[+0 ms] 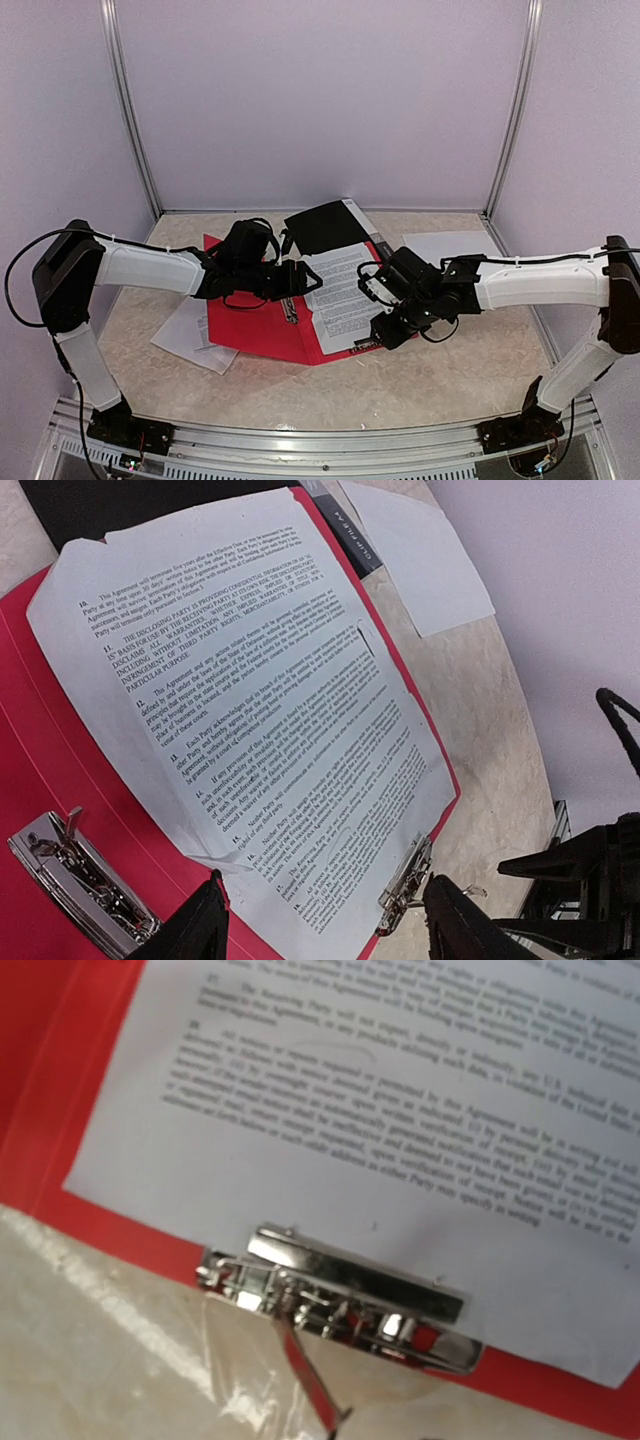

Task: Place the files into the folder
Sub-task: Clamp the file and folder together.

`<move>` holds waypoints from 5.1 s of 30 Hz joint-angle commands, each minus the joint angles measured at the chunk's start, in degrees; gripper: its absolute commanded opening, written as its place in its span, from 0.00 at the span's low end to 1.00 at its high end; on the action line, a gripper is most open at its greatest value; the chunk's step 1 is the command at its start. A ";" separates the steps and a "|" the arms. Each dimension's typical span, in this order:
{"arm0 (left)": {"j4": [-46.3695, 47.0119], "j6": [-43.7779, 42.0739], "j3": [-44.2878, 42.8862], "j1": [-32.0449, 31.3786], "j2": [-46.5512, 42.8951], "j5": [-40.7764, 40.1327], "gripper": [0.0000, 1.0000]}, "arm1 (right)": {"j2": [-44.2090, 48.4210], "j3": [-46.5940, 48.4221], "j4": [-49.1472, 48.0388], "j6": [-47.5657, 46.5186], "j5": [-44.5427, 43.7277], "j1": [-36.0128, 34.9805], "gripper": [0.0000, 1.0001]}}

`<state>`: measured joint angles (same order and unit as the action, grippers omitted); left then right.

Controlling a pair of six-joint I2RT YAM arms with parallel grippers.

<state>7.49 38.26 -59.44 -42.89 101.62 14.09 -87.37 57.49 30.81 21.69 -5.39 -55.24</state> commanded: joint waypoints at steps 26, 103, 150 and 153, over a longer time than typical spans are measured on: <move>-1.24 -1.63 -0.77 -0.87 -1.17 -1.69 0.64 | -5.04 2.47 -0.34 -0.27 -2.24 -0.18 0.18; 22.92 -56.21 1.61 -15.90 18.68 3.32 0.59 | -4.10 -3.08 -3.00 -0.68 -0.14 2.85 0.00; 18.66 -51.32 -0.03 -14.85 22.54 4.48 0.27 | -4.18 -4.14 -3.25 -0.77 -0.04 3.01 0.00; 18.75 -51.48 0.57 -14.83 22.57 4.55 0.27 | -4.19 -4.54 -3.62 -0.99 0.22 3.49 0.00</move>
<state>29.54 -13.06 -59.88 -57.80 121.80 17.78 -91.26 55.09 25.78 21.69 -6.09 -52.58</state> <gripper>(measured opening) 0.275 0.005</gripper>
